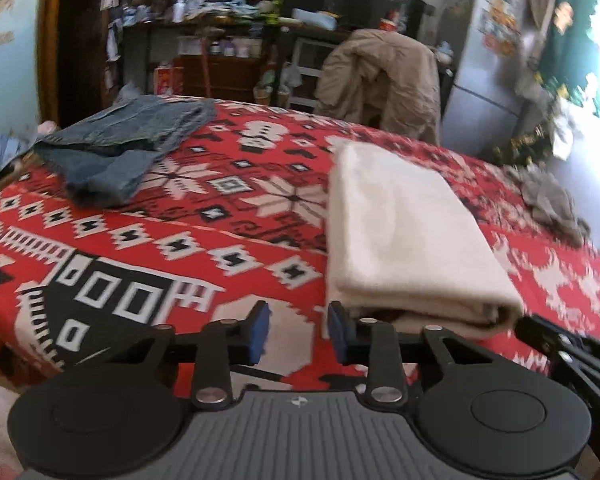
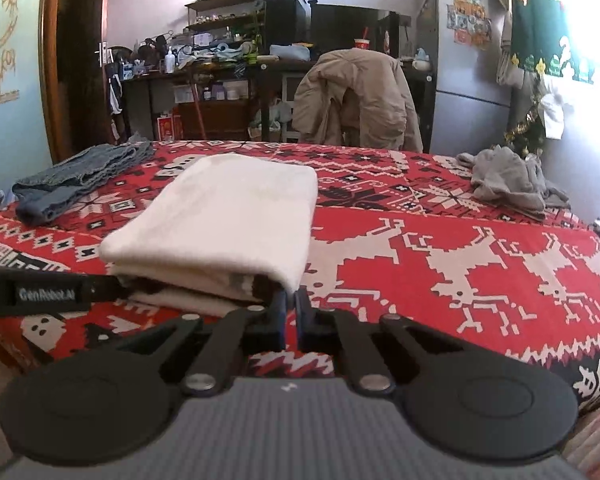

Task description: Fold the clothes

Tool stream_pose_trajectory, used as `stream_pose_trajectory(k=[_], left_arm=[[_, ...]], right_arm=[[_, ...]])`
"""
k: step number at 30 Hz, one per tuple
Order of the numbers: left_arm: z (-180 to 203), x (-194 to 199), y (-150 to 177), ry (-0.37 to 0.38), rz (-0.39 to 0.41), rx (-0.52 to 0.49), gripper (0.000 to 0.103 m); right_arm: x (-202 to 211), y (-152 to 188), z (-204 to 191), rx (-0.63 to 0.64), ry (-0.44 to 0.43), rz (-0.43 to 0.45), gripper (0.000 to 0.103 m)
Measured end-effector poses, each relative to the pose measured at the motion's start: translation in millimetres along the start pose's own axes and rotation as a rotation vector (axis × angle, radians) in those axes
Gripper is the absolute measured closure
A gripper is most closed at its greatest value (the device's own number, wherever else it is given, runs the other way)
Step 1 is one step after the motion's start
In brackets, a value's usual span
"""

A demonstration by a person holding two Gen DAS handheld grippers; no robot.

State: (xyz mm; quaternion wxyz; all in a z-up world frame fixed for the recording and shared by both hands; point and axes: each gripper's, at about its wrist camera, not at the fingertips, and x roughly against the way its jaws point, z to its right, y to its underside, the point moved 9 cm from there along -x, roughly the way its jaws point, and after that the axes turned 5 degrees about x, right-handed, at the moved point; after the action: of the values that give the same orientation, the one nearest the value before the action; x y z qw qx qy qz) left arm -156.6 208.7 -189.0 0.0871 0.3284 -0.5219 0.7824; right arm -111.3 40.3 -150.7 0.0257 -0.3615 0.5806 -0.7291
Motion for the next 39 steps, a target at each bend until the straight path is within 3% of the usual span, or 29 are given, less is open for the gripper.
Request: stream_pose_trajectory(k=[6,10,17,20,24,28,32,39], left_arm=[[9,19,-22,0.087,0.069,0.029,0.081],[34,10,-34,0.126,0.078,-0.035,0.081],[88,-22,-49,0.183,0.063,-0.145,0.081],[103,-36,-44,0.205,0.029,-0.166,0.081],[103,-41,-35,0.245,0.012,-0.116,0.080],[107,-32,-29,0.272,0.009,-0.116,0.080],[121,-24,-14,0.326,-0.030,-0.176,0.080],[126,-20,-2,0.361,-0.072,-0.144,0.081]], right_arm=[[17,-14,18,-0.001,-0.010,0.069,0.096],[-6,-30,34,0.003,-0.006,0.066,0.095],[-60,-48,40,0.100,-0.082,0.026,0.094],[-75,-46,37,0.144,-0.107,0.000,0.094],[-84,-40,30,0.136,-0.135,-0.030,0.094],[-80,-35,28,0.116,-0.155,-0.029,0.094],[-72,-31,26,0.124,-0.166,-0.025,0.094],[-57,-21,23,0.122,-0.202,-0.034,0.094]])
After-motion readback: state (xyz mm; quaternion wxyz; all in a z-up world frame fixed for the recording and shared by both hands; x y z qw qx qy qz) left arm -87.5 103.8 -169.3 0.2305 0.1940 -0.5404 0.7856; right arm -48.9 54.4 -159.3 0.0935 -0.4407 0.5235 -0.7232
